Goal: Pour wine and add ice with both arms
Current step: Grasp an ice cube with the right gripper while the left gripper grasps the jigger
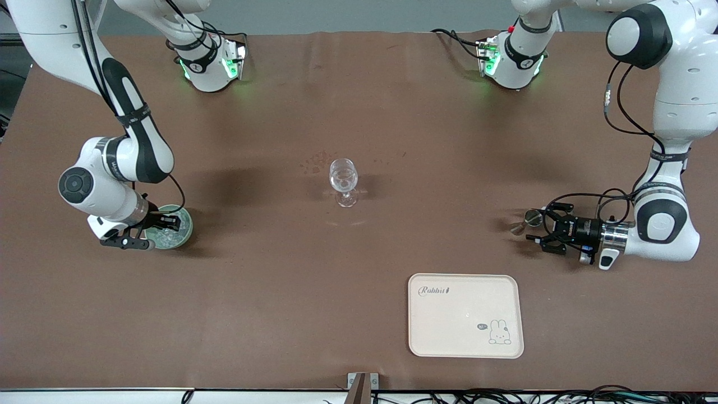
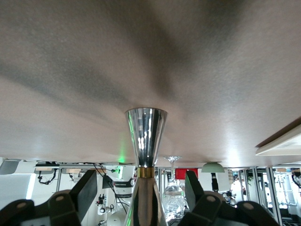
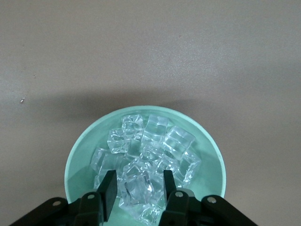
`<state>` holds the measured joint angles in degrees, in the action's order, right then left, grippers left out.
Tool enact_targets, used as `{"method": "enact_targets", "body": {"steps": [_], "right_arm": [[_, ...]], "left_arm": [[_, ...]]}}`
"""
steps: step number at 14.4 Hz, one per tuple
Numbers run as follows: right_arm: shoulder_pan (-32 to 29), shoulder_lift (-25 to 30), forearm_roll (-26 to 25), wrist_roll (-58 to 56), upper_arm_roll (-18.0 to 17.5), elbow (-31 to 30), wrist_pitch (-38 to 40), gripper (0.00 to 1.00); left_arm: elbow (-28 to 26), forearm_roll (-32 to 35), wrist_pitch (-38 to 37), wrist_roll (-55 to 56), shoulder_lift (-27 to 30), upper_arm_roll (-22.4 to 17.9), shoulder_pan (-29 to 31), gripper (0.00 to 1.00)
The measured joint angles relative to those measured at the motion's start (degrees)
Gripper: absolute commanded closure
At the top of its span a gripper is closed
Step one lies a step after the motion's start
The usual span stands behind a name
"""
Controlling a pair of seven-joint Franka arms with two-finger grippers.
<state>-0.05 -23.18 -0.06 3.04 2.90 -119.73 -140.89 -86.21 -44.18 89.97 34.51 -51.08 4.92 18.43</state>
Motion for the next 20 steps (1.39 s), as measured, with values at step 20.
{"method": "enact_targets", "body": {"steps": [20], "right_arm": [[0.11, 0.0, 0.0, 0.0, -0.09, -0.01, 0.86, 0.84]], "left_arm": [[-0.45, -4.22, -2.63, -2.02, -2.42, -0.02, 0.23, 0.42]]}}
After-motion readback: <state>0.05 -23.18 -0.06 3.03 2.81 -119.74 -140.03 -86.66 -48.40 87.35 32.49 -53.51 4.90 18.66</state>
